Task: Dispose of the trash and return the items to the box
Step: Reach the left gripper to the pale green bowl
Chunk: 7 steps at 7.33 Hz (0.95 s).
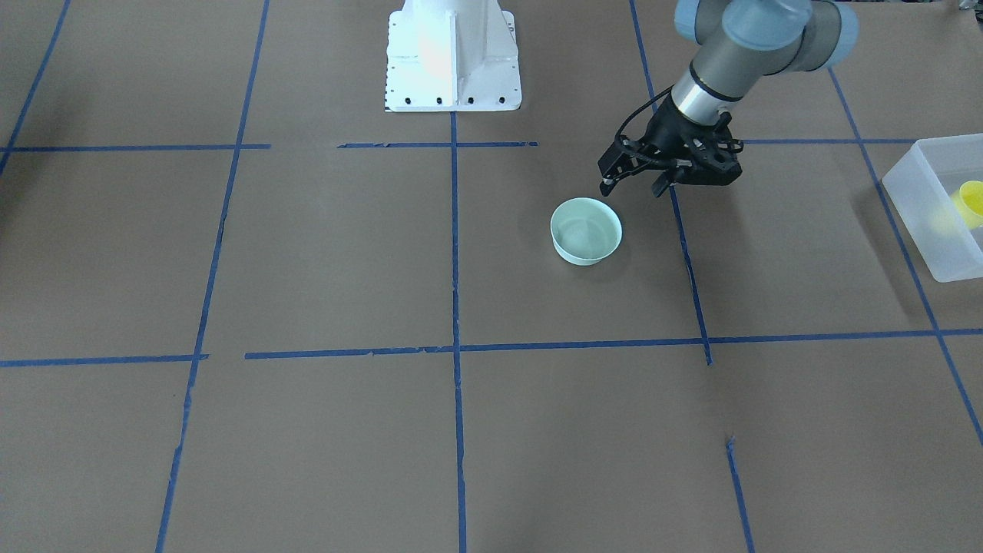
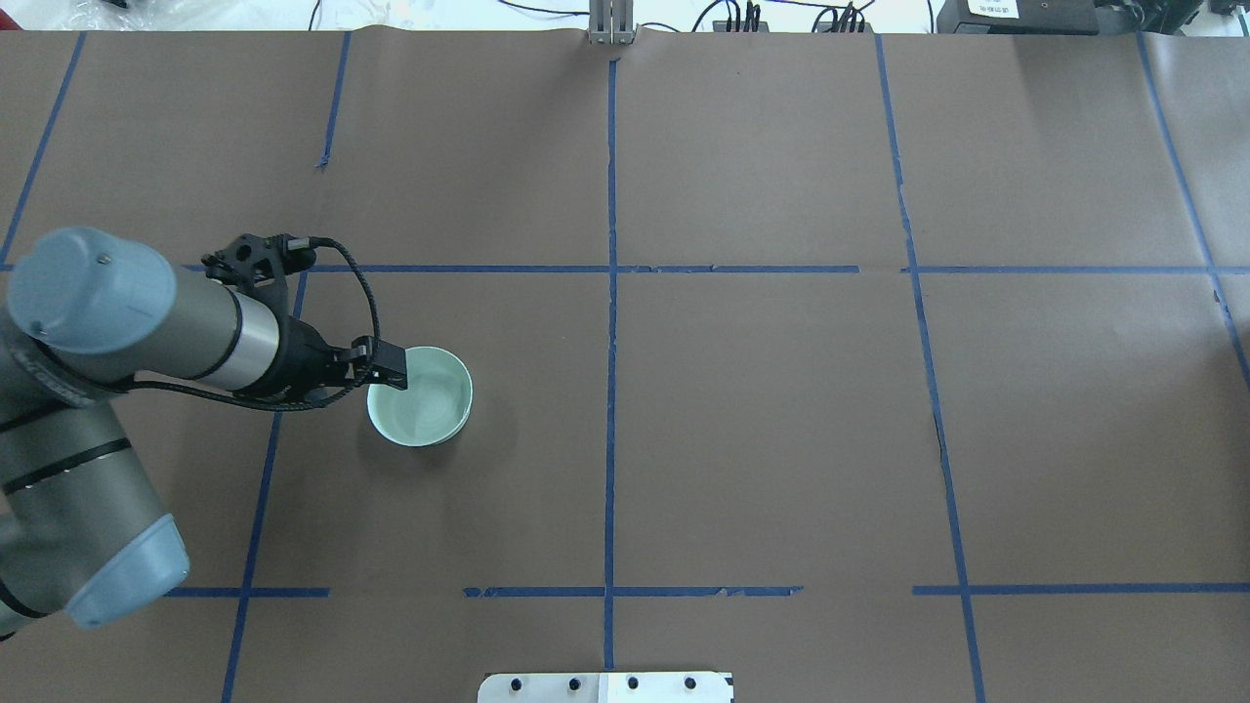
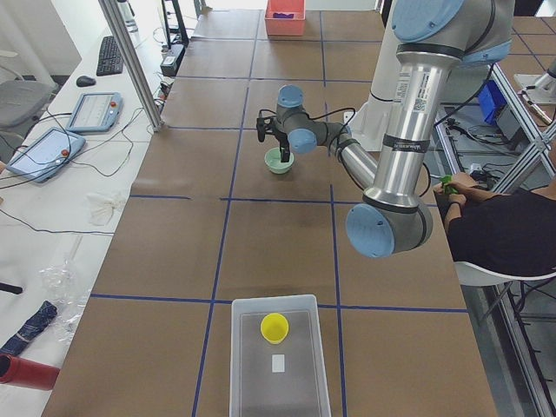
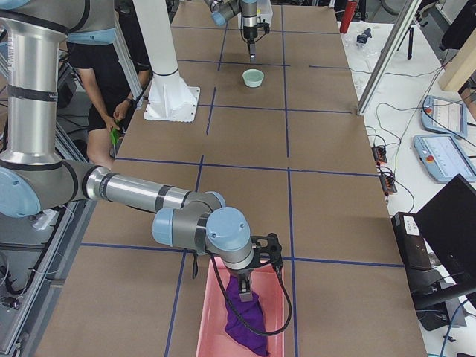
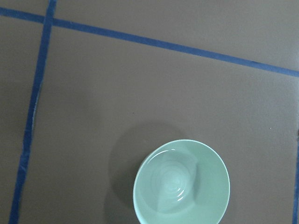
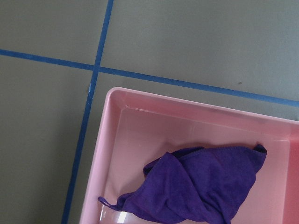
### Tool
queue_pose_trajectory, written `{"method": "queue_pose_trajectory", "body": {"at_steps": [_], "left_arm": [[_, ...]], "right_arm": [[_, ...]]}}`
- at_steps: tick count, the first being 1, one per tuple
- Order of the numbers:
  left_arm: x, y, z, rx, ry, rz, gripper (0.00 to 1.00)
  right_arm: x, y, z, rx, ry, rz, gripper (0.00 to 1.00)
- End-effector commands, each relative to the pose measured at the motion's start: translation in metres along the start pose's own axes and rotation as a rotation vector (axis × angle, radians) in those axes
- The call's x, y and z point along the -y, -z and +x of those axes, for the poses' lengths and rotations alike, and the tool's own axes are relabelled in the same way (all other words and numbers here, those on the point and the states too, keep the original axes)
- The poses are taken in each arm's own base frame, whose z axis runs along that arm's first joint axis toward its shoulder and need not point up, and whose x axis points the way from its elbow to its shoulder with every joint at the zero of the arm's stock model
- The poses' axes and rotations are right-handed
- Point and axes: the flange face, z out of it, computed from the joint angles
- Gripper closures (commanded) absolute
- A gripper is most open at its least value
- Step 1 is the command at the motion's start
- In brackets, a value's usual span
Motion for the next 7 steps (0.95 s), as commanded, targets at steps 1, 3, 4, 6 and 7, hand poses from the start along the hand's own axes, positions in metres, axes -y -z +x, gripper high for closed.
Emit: {"method": "queue_pose_trajectory", "body": {"at_steps": [1,3,4,6,7], "left_arm": [[-0.003,-0.046,0.004,0.066,0.025,0.032,0.0],[0.003,-0.058,-0.008,0.102,0.036,0.054,0.02],[0.005,-0.072,-0.015,0.129,0.043,0.049,0.06],[0.003,-0.081,-0.018,0.142,0.043,0.04,0.21],[0.002,-0.077,-0.015,0.135,0.042,0.039,0.52]], "right_arm": [[0.027,0.011,-0.051,0.034,-0.125,0.02,0.0],[0.04,0.002,-0.087,0.117,-0.175,-0.005,0.0],[0.045,0.005,-0.101,0.134,-0.159,-0.002,0.0],[0.049,0.004,-0.117,0.136,-0.134,-0.009,0.0],[0.05,0.002,-0.119,0.133,-0.131,-0.016,0.0]]}}
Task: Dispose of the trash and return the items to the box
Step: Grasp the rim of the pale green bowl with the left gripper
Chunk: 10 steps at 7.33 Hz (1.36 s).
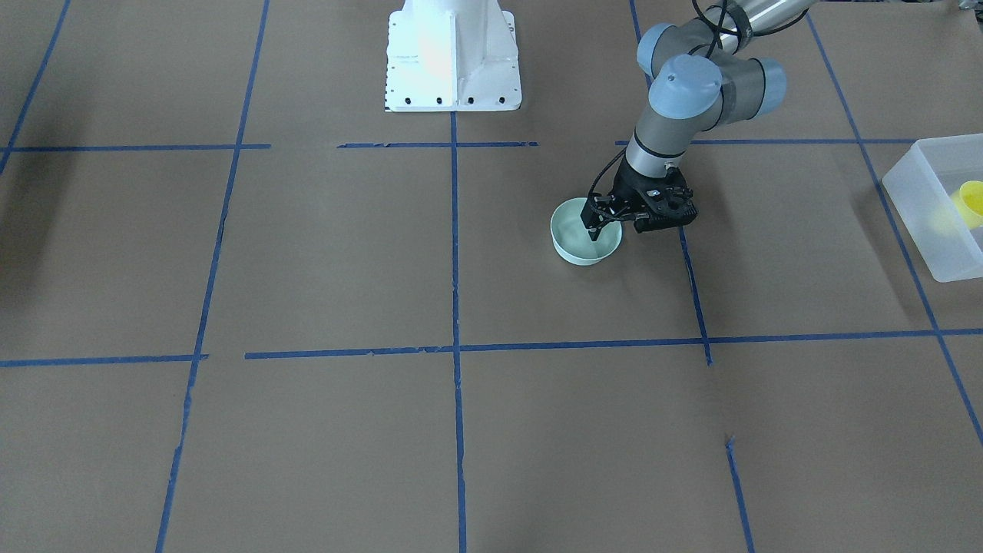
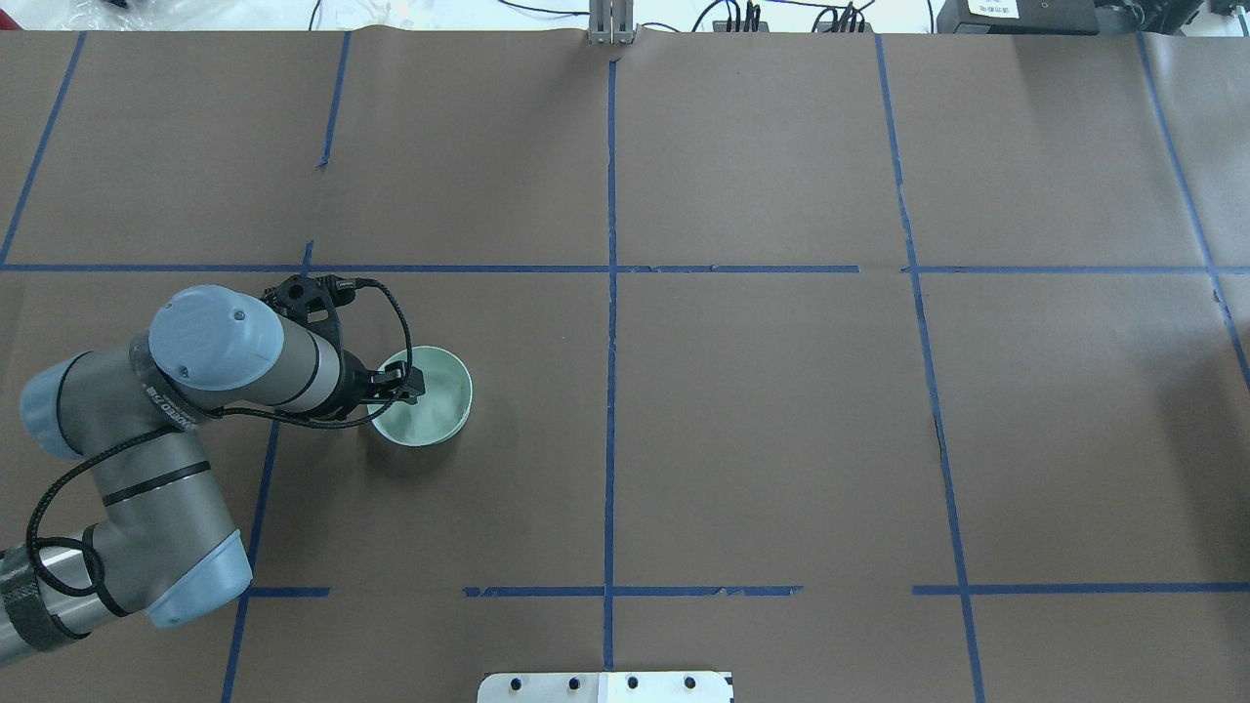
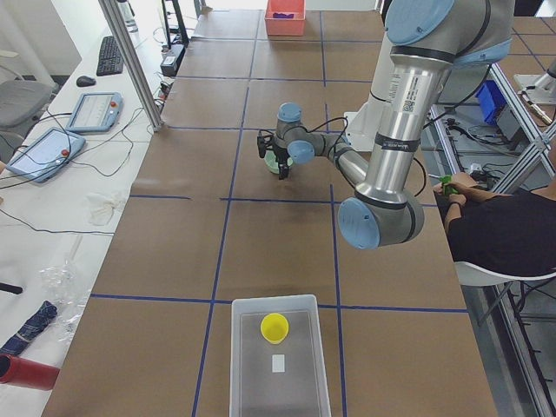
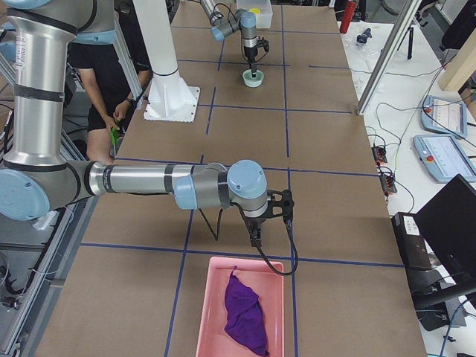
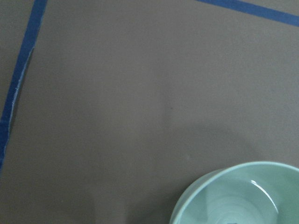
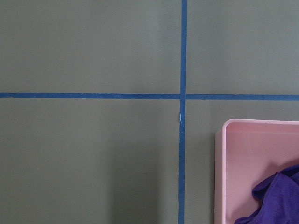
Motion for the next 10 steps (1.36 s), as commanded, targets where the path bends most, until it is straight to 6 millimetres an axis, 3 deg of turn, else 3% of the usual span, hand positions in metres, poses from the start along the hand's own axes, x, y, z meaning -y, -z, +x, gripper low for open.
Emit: {"method": "queue_pose_trajectory", "body": {"at_steps": [1,2,4,6,7,8,9,10], "left_arm": [[-0.001,0.004,0.001,-0.007,-0.001,0.0,0.83],[-0.001,0.003,0.0,-0.004,-0.001,-0.001,1.0],[-0.002,0.009,0.005,-0.018,-0.003,-0.004,1.0],[0.001,0.064,0.006,-0.044,-0.002,0.005,1.0],[0.014,0.098,0.003,-0.035,0.012,-0.005,1.0],[0.053,0.129,-0.014,-0.044,-0.011,0.049,1.0],[0.081,0.145,-0.039,-0.034,-0.046,0.077,1.0],[0.096,0.153,-0.055,-0.026,-0.11,0.08,1.0]], "right_arm": [[0.001,-0.004,-0.006,-0.002,0.007,-0.009,0.0],[0.0,-0.004,-0.005,-0.005,0.009,-0.009,0.0],[0.0,-0.004,-0.005,-0.011,0.011,-0.007,0.0],[-0.001,-0.007,0.002,-0.03,0.017,-0.013,0.0],[-0.003,-0.013,0.009,-0.031,0.002,-0.026,0.0],[-0.006,-0.017,0.012,-0.023,-0.02,-0.032,0.0],[0.0,-0.015,0.008,-0.025,-0.014,-0.028,0.0],[0.003,-0.024,0.0,-0.024,-0.002,-0.048,0.0]]}}
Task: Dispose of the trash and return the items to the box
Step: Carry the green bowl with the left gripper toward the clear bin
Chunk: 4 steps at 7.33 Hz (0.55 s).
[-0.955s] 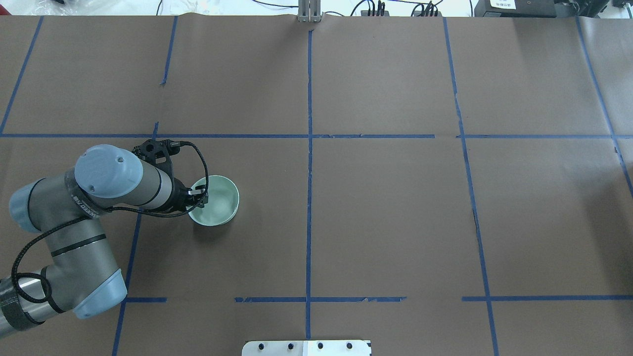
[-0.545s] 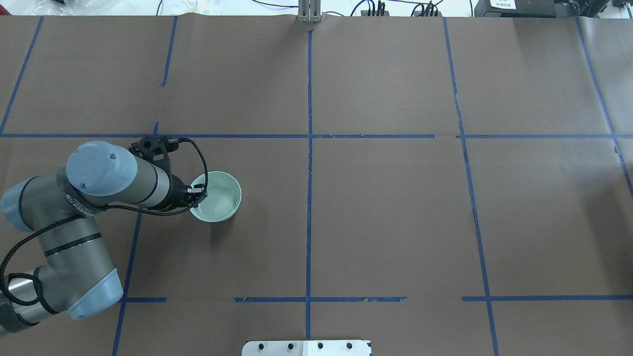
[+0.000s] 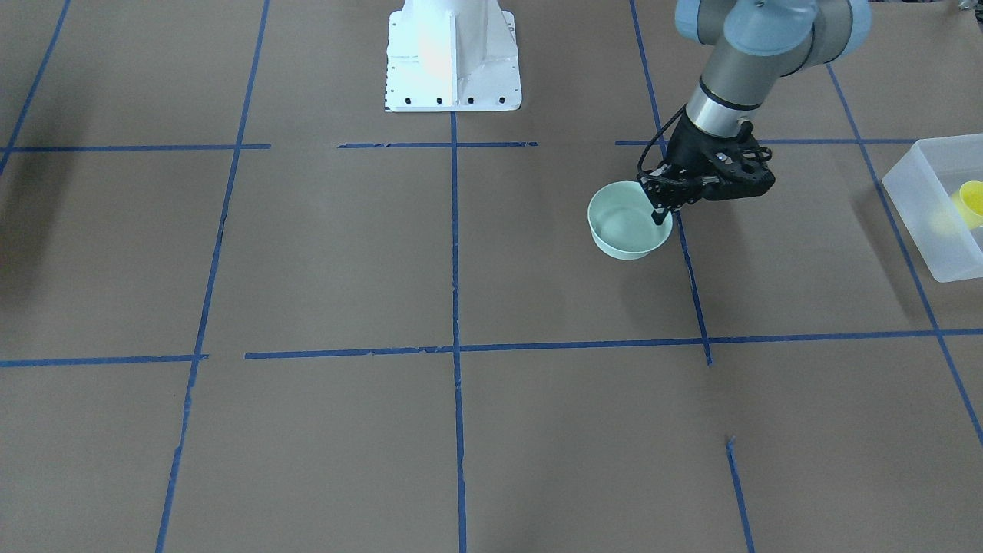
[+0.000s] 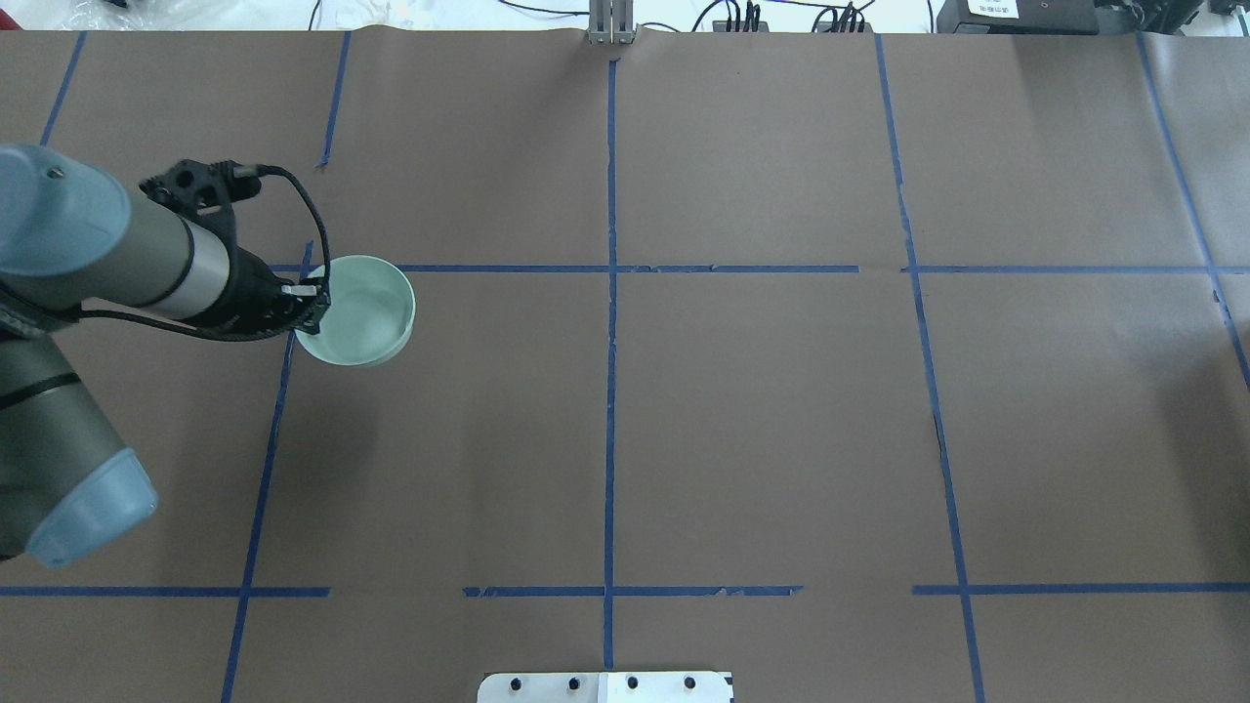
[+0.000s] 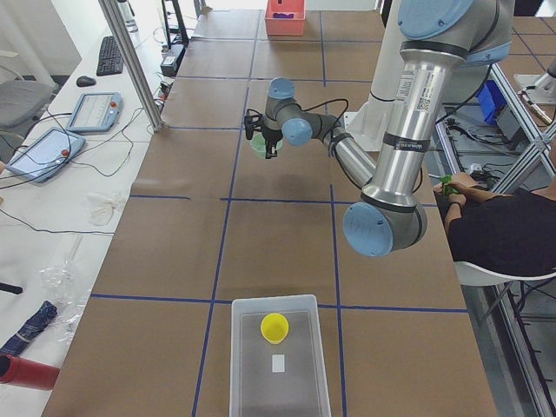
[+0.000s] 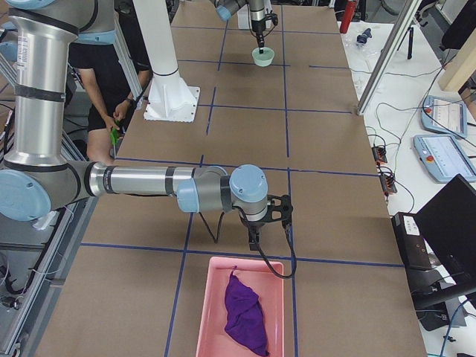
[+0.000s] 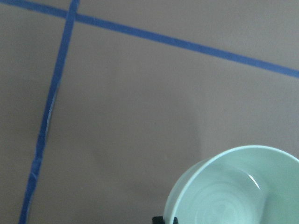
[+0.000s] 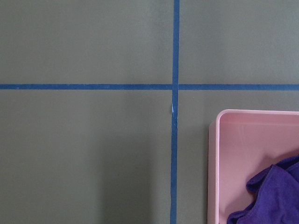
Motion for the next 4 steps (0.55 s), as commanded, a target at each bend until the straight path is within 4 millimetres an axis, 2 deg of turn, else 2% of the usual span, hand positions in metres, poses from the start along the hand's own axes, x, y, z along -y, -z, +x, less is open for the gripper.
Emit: {"method": "queue_pose_trajectory", "body": {"at_steps": [1,2,4], "left_arm": [[0.041,0.025,-0.056,0.031,-0.105,0.02,1.0],[0.06,0.036,-0.091,0.067,-0.157,0.047,1.0],[0.083,0.05,-0.161,0.142,-0.252,0.062,1.0]], "right_arm": [[0.017,-0.011,-0.026,0.005,-0.031,-0.02,0.0],[0.02,-0.012,-0.034,0.013,-0.067,-0.02,0.0],[0.023,-0.015,-0.04,0.013,-0.056,-0.025,0.0]]}}
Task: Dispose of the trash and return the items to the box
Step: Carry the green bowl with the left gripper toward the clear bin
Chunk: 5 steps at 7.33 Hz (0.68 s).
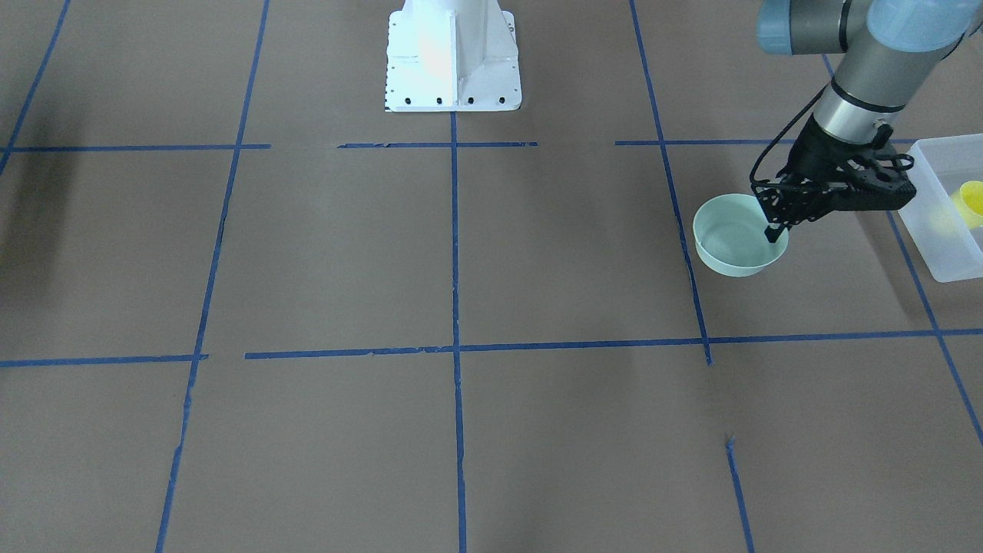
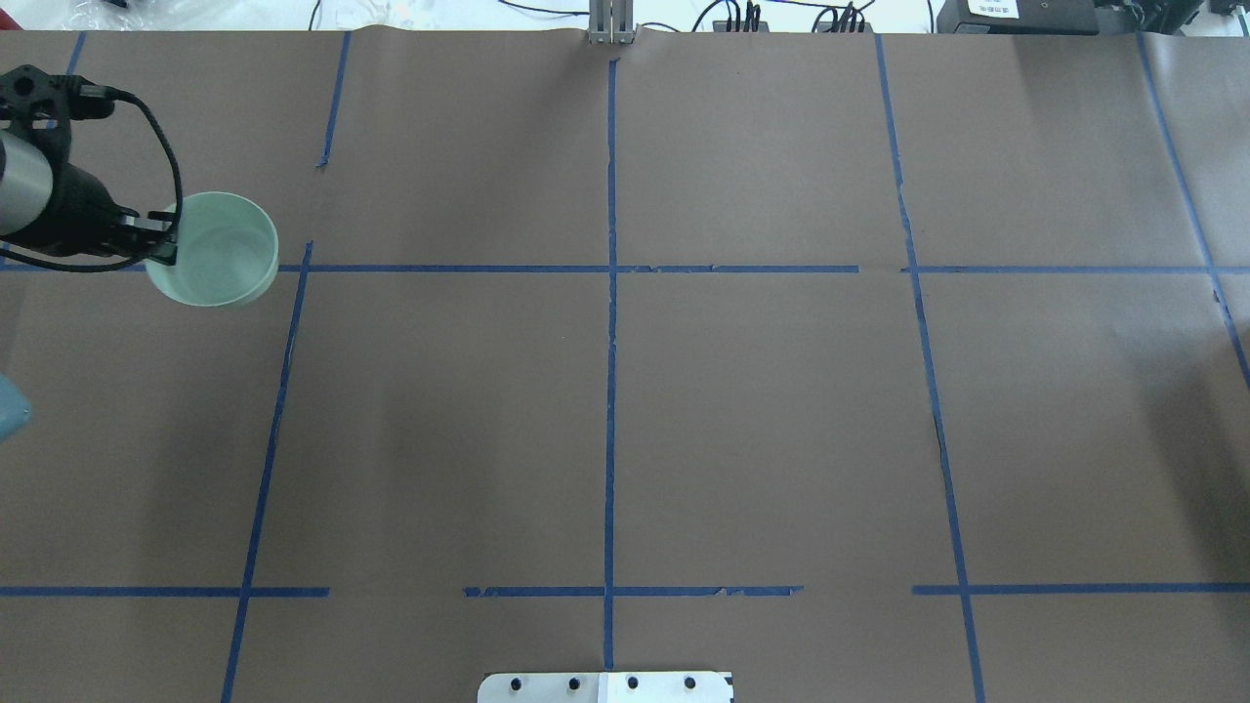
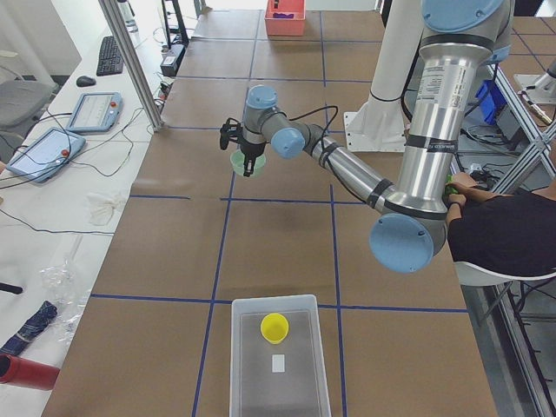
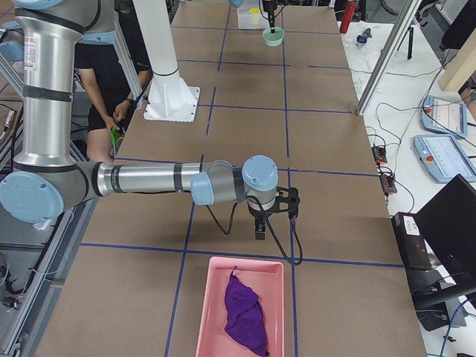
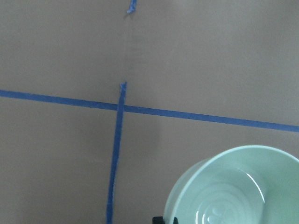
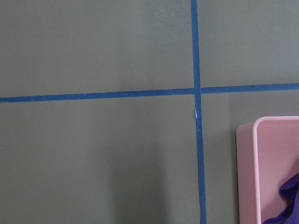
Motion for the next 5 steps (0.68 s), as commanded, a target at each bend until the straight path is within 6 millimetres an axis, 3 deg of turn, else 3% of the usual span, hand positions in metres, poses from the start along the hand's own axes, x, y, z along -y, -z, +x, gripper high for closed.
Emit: {"method": "queue_pose_trajectory", "body": {"at_steps": [1,3,5], "left_arm": [[0.021,0.009,-0.086,0.086,-0.104,0.018,1.0],[0.031,0.011,-0.189,0.182,-0.195,-0.003,1.0],[0.019,0.035,-0.304,0.27,-0.263,-0.027,1.0]], "right_arm": [[0.004,-0.001,-0.007,0.003,0.004,0.0,0.0],[0.004,-0.001,-0.008,0.004,0.009,0.001,0.0],[0.004,0.0,-0.008,0.004,0.009,0.003,0.0]]}}
